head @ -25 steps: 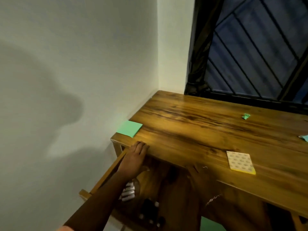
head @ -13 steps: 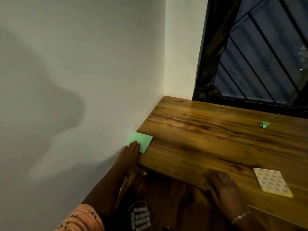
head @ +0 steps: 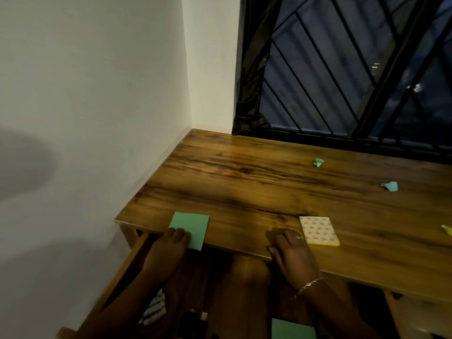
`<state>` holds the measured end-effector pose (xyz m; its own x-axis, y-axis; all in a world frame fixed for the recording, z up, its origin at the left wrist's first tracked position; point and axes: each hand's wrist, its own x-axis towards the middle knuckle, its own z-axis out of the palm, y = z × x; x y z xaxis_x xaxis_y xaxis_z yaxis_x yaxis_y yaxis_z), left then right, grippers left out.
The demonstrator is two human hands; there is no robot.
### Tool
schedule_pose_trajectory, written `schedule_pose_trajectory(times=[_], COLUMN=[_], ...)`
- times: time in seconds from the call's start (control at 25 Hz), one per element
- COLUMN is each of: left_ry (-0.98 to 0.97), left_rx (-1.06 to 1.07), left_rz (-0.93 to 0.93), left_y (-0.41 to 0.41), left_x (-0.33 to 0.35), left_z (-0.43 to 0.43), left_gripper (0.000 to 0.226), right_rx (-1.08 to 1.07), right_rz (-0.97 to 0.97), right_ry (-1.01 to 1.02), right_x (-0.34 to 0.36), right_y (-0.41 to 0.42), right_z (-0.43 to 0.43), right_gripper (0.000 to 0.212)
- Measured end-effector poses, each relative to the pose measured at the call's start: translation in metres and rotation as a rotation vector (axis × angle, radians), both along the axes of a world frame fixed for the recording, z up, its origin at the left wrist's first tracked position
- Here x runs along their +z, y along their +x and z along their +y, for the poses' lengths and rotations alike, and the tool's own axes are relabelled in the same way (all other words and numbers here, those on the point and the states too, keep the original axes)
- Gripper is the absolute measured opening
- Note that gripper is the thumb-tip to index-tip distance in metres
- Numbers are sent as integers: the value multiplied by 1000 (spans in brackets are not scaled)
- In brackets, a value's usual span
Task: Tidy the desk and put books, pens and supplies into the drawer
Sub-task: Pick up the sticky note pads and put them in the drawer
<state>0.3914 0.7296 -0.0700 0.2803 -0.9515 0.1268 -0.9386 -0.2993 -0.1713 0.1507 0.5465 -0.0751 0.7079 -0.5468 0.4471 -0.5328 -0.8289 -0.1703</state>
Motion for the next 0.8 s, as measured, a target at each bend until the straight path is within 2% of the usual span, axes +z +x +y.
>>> schedule_pose_trajectory(times=[0.04, 0.08, 0.12, 0.2, 0.32, 0.36, 0.4, 0.48, 0.52, 0.6, 0.72, 0.8], left_ry=[-6, -24, -42, -123, -217, -230, -240, -238, -231, -201, -121, -54], left_rx=[-17, -43, -70, -121, -172, -183, -194, -210, -212, -194, -153, -125], left_rz=[5, 8, 24, 67, 97, 114, 128, 158, 176, 205, 363, 505], left_y=[-8, -18, -30, -54, -93, -103, -112, -127, -134, -149, -172, -186], left_x=[-1, 3, 6, 15, 28, 30, 30, 29, 29, 30, 33, 30], left_z=[0, -3, -6, -13, -24, -27, -29, -30, -29, -27, -30, -36], left_gripper=[58, 56, 54, 51, 47, 47, 46, 42, 39, 36, 38, 39], right_rx=[-19, -55, -82, -126, -118, -121, -117, -91, -72, -83, -60, -28], right_rz=[-9, -4, 12, 123, 432, 518, 583, 637, 625, 473, 337, 276], right_ry=[-22, -32, -40, 54, 380, 392, 365, 277, 218, 58, 107, 156], right_x=[2, 6, 8, 16, 23, 21, 19, 15, 13, 9, 16, 31], right_y=[-5, -13, -19, -30, -46, -49, -54, -65, -71, -85, -99, -112], right_z=[-6, -14, -25, -48, -64, -62, -58, -47, -41, -38, -28, -20], right_gripper=[21, 20, 31, 64, 134, 141, 137, 108, 96, 79, 47, 36])
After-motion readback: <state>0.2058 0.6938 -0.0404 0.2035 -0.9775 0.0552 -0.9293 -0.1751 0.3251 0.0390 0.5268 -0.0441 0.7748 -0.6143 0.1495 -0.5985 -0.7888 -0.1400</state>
